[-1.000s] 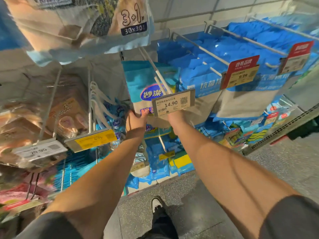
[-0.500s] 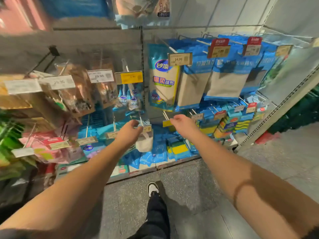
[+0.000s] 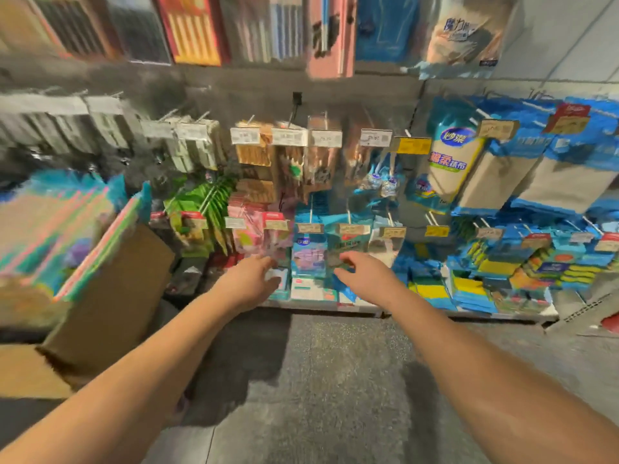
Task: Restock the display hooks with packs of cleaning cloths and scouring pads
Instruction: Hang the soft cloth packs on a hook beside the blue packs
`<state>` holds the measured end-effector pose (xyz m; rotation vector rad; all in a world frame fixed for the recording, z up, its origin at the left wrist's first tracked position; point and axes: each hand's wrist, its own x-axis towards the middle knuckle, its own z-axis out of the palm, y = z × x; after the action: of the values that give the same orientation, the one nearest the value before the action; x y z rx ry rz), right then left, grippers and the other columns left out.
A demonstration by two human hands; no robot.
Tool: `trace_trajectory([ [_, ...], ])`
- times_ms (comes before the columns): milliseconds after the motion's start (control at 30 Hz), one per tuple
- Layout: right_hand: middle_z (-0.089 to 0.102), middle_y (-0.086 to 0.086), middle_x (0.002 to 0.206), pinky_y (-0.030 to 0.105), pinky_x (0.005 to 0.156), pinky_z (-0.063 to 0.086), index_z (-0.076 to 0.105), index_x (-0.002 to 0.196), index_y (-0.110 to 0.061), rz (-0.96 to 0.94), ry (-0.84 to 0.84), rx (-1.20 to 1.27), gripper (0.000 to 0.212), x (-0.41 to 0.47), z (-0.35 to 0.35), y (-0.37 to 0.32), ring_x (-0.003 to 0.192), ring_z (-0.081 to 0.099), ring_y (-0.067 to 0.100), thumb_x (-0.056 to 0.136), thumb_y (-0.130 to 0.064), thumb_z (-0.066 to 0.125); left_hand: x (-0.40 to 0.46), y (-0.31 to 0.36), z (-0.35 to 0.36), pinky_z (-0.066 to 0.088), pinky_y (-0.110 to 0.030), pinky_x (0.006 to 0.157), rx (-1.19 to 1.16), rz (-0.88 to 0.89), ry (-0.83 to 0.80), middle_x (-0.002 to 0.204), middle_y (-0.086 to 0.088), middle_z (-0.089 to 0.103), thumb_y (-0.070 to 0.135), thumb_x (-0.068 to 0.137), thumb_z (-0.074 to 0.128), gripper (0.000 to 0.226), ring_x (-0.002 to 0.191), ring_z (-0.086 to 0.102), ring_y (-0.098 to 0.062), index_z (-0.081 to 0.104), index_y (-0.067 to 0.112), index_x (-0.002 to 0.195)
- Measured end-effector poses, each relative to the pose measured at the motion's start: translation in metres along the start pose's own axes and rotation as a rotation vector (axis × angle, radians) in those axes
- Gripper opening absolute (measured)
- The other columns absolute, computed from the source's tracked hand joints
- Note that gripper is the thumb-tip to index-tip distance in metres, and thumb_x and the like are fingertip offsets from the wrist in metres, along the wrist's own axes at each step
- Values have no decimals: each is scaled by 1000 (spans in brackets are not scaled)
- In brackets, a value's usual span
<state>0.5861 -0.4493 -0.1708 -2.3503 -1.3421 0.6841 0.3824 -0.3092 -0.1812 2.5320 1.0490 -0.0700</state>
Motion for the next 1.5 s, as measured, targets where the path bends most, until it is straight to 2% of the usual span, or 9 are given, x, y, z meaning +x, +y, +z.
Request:
trace_trajectory([
  [267,48,4,149,36,106,41,46,145,-21,-104,-47,-3,51,-4,123,-174,132,48,24,98,-38,54,-131,-182,-66,49,-42,96,65,-88,76,122,-4,59,44,97,51,38,117,57,-27,63,19,124],
  [567,47,3,149,31,101,41,44,146,-20,-148,-61,61,52,-4,217,-348,131,49,21,99,-39,54,-214,-354,-125,43,-34,102,5,-195,115,136,0,55,37,104,48,36,125,52,-19,57,19,134],
  [733,40,6,153,30,88,43,37,150,-17,-99,-85,73,59,32,236,-399,118,56,22,100,-43,52,-197,-395,-151,43,-32,86,-54,-216,166,138,-4,54,30,105,44,35,116,56,-22,57,14,134],
  [833,38,7,154,31,83,42,35,151,-16,-51,-99,99,62,64,248,-413,101,54,19,99,-46,51,-171,-414,-156,46,-33,90,-171,-257,183,146,-5,48,29,105,44,39,122,54,-23,52,14,140],
  [967,32,10,158,35,96,43,25,155,-13,38,-118,203,75,116,266,-420,130,48,28,96,-49,54,-122,-436,-164,47,-40,102,-248,-296,154,155,-8,42,28,104,47,48,129,53,-29,44,11,148],
  [1167,28,8,161,38,110,38,13,158,-12,223,-115,466,86,182,287,-432,141,38,32,95,-51,56,-51,-455,-171,42,-34,102,-250,-330,54,152,-14,45,32,101,51,54,132,50,-32,43,6,148],
  [1333,50,10,145,40,106,41,43,145,-12,256,-84,663,61,208,310,-450,124,50,29,99,-52,47,-8,-458,-169,48,-33,77,-260,-386,8,125,-19,63,31,99,53,42,104,65,-34,56,1,128],
  [1400,46,4,148,41,112,35,42,147,-17,278,-116,819,56,210,316,-462,131,45,26,102,-50,40,3,-460,-169,46,-31,68,-303,-421,20,107,-14,66,29,96,54,30,85,63,-27,60,4,111],
  [1500,37,-7,156,44,118,27,37,152,-30,375,-153,1065,53,209,329,-467,143,35,21,103,-52,35,18,-461,-170,44,-29,63,-305,-503,18,83,-5,58,33,95,56,22,74,56,-21,55,12,90],
])
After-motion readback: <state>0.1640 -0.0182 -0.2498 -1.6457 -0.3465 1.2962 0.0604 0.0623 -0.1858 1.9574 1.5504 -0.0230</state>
